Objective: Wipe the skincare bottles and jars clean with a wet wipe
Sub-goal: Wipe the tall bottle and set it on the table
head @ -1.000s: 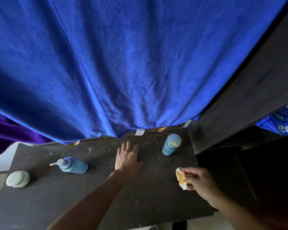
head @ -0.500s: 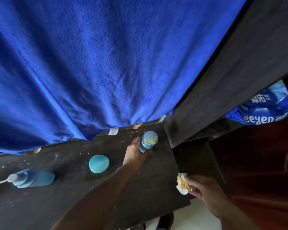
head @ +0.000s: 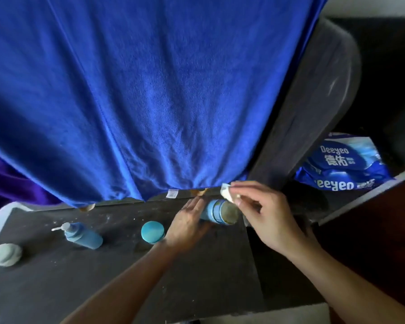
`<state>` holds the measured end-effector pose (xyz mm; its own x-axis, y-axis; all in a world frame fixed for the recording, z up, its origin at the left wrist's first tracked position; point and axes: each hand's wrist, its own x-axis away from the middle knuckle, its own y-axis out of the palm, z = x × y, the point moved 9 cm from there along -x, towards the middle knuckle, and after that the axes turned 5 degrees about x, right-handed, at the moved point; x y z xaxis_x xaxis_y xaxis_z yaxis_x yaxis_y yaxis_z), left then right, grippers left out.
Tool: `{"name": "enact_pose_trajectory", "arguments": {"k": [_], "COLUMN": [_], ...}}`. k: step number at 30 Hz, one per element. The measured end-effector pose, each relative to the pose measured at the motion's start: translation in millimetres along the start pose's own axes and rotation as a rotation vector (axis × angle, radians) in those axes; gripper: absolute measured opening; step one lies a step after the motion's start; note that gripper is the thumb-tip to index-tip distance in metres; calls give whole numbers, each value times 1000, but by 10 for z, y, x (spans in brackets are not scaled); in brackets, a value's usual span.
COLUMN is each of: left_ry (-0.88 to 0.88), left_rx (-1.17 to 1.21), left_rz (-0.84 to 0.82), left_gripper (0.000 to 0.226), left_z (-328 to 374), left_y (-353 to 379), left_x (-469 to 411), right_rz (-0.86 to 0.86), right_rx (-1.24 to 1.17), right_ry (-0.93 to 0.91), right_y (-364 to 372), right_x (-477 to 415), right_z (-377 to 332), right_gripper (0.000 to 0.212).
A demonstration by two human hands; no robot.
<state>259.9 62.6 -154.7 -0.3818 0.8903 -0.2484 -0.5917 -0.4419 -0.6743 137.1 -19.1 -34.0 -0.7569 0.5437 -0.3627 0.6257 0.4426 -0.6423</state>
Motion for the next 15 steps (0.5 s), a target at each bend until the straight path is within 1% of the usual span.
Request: {"name": "enact_pose_trajectory", "arguments": {"k": [2,4,6,7,10,13,15], "left_ry": [-35,-71,-107,-114,-112,-85,-77], "left_rx": [2,-21,-73,-98,-142,-192,-218], "left_rz": [53,123,184,201,222,271,304], "left_gripper": [53,51,50,48,46,39,35], "left_z": [159,324,480,567,857,1208,1411], "left_y": [-152,-278,-341,-351,-310,-253,-247], "left_x": [-9,29,103,144,254,359,432], "right_rz": [1,5,-35,-51,10,21,-14], "right_rx": [136,140,83,40,-105,-147,-69], "right_ry": [-200,-289,-287,-251,-150,-213,-335], "right_y": [-32,-148,-276,-361,-711,-909,-896], "right_x": [114,316,503,550,455,232,260], "right_z": [-174,-154,-11,67,157,-114,-362], "right_gripper": [20,18,17,18,22,30,34]}}
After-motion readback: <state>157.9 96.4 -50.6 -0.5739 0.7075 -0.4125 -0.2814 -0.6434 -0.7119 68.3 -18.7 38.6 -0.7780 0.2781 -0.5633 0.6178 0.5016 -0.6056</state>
